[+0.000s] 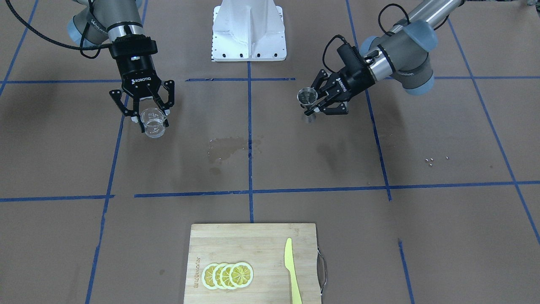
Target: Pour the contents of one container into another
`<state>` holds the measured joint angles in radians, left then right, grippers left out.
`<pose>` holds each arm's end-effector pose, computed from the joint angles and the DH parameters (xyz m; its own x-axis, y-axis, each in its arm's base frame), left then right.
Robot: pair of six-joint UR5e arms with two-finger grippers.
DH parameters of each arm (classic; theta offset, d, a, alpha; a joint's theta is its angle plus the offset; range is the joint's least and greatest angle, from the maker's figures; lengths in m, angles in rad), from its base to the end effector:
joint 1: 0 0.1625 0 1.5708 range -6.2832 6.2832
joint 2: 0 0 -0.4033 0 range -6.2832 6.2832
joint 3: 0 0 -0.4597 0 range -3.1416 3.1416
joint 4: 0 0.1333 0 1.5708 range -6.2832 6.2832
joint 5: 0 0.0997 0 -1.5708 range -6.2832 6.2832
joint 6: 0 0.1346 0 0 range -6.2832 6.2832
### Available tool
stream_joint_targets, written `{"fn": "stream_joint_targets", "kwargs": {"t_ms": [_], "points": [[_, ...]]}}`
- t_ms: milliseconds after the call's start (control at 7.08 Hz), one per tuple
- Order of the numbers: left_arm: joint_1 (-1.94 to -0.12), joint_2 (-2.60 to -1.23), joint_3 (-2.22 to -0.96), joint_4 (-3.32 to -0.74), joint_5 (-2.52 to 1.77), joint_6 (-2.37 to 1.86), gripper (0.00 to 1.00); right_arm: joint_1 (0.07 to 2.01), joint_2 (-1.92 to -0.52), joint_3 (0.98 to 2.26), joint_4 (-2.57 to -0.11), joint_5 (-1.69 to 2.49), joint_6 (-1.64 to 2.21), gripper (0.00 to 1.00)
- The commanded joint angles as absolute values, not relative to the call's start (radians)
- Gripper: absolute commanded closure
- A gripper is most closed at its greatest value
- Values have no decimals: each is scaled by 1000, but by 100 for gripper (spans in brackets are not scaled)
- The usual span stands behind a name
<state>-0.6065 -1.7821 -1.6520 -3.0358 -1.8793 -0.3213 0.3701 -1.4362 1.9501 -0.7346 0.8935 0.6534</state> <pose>0.4668 -0.4363 0.3025 0.2345 0.9376 -0.2568 0.2388 0.2005 0.9501 -0.4607 -0.4122 0.2619 0.8005 -0.3531 0.4842 -0.3558 0.3701 0.8582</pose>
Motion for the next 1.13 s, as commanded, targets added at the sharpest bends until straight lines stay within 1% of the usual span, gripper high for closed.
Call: {"fn": "stream_joint_targets", "kwargs": {"t_ms": [0,283,424,706,989], "points": [[-620,-1622,-1715,-3122,-1809,-380,100,371,-1440,1951,-729,893,652,100],[-620,-1438,-1715,-3308,-1694,-429,100,371,-1440,1951,-729,893,652,100],[-617,-1401,-1706,-3330,-1564,-515,100,371,-1440,1951,-729,893,652,100],[-591,-1355,-1701,-3341,-1496,-576,100,371,-1434,1953,-727,893,653,100],[-452,-1335,-1681,-3339,-1297,-604,100,373,-1434,1953,-727,893,652,100]]}}
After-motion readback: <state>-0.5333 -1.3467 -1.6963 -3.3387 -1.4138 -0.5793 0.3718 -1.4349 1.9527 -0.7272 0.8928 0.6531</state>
